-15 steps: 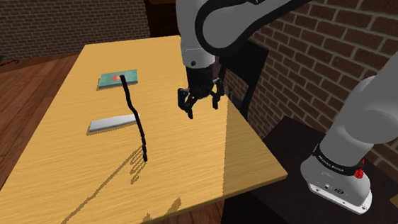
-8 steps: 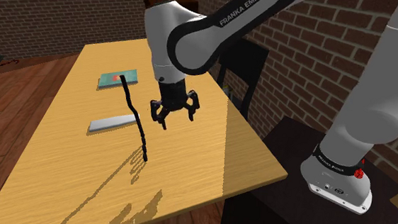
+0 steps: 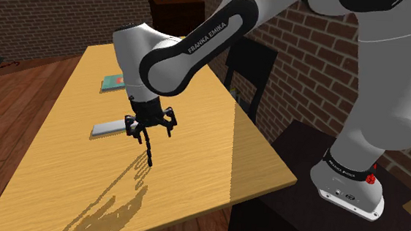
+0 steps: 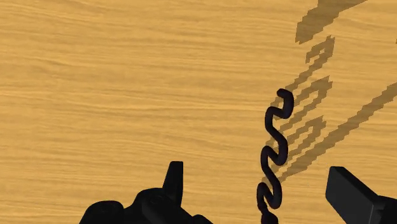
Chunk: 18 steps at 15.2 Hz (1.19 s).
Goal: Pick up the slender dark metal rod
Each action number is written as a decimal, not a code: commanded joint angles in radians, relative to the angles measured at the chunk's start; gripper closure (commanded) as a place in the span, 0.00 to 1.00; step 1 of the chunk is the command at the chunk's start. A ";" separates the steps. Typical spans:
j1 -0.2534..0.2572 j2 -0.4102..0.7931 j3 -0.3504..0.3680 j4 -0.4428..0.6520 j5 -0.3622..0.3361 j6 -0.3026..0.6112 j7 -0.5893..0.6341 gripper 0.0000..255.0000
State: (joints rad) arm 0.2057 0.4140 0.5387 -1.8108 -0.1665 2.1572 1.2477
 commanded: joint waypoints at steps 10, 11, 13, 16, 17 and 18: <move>0.076 0.166 -0.052 0.108 -0.083 0.061 0.084 0.00; 0.076 0.166 -0.052 0.108 -0.083 0.061 0.084 0.00; 0.075 0.166 -0.052 0.108 -0.083 0.062 0.084 1.00; 0.075 0.166 -0.052 0.107 -0.082 0.062 0.084 1.00; 0.075 0.166 -0.052 0.107 -0.083 0.062 0.084 1.00; 0.075 0.166 -0.052 0.107 -0.083 0.062 0.084 1.00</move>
State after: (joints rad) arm 0.2810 0.5789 0.4870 -1.7028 -0.2491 2.2195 1.3317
